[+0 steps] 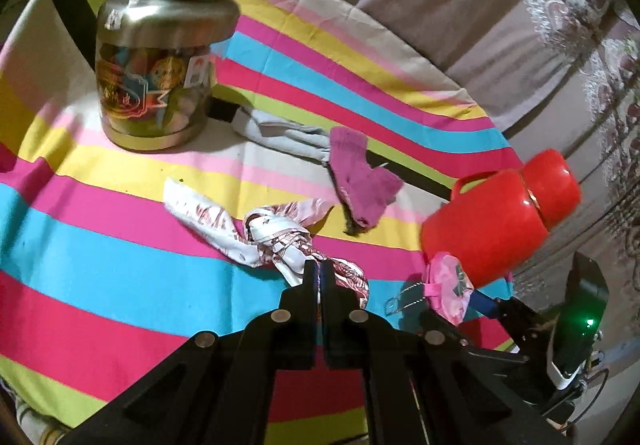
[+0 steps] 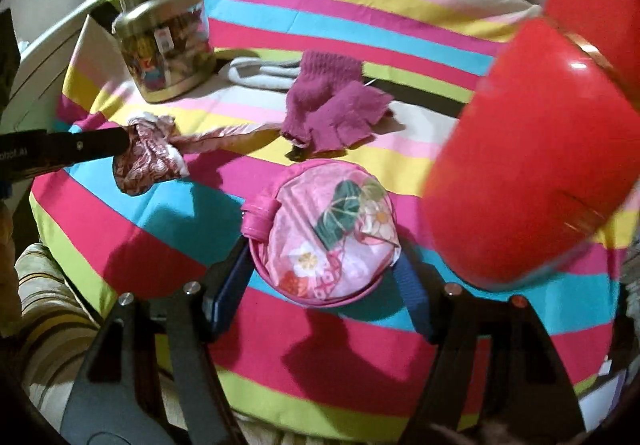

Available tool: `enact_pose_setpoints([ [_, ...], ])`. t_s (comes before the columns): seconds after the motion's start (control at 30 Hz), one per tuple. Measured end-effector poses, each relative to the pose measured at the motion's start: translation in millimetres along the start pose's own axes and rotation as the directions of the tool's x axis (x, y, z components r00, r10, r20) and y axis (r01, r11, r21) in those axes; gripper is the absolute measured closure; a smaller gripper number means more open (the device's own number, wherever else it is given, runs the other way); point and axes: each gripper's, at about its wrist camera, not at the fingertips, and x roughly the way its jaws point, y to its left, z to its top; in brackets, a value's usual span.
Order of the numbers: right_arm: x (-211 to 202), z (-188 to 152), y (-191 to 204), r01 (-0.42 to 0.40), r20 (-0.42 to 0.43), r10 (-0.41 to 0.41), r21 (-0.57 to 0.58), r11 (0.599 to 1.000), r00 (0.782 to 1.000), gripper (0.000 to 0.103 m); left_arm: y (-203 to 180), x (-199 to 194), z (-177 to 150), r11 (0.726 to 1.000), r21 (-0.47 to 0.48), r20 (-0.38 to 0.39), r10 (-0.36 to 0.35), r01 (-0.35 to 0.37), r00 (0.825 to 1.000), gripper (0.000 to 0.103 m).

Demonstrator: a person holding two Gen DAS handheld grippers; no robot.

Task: Organize soft objects
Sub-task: 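Lift the floral cloth and pink purse and carry both toward the white box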

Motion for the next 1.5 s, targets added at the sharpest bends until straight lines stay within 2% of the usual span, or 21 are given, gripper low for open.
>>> enact_pose_setpoints([
  [0.13, -23.9, -14.6, -4.3, 0.013, 0.021, -0.014, 0.028, 1.000, 1.000, 0.031, -22.5, -13.1, -9.4, 0.999, 0.040, 0.015, -0.038, 0.037, 0.999, 0.102],
  [0.33, -57.5, -40.6, -29.0, 0.043, 0.033, -0.047, 0.110, 0.993, 0.998, 0.031, -61.7, -20.5, -29.2, 0.991, 0.099, -0.006, -0.095, 0.095, 0.996, 0.102],
  [0.63, -104.5, -83.7, -76.9, 0.174, 0.011, -0.180, 0.222, 0.960, 0.984, 0.031, -132.2, -26.7, -58.1, 0.960, 0.198, -0.053, -0.191, 0.198, 0.980, 0.102],
  [0.77, -121.1, -101.4, -97.2, 0.242, -0.004, -0.249, 0.242, 0.939, 0.969, 0.031, -166.3, -21.7, -74.2, 0.938, 0.241, -0.098, -0.230, 0.248, 0.968, 0.102],
  [1.0, -147.7, -130.3, -140.4, 0.304, -0.023, -0.314, 0.326, 0.895, 0.949, 0.031, -222.9, -9.0, -103.8, 0.896, 0.305, -0.186, -0.277, 0.324, 0.943, 0.102],
  [1.2, -171.3, -151.0, -172.2, 0.379, -0.044, -0.393, 0.386, 0.841, 0.919, 0.030, -267.0, -0.5, -125.0, 0.857, 0.349, -0.246, -0.307, 0.380, 0.919, 0.102],
  [1.5, -195.7, -178.0, -210.9, 0.420, -0.062, -0.447, 0.473, 0.774, 0.892, 0.030, -321.0, 12.6, -151.8, 0.809, 0.392, -0.323, -0.326, 0.439, 0.889, 0.102],
])
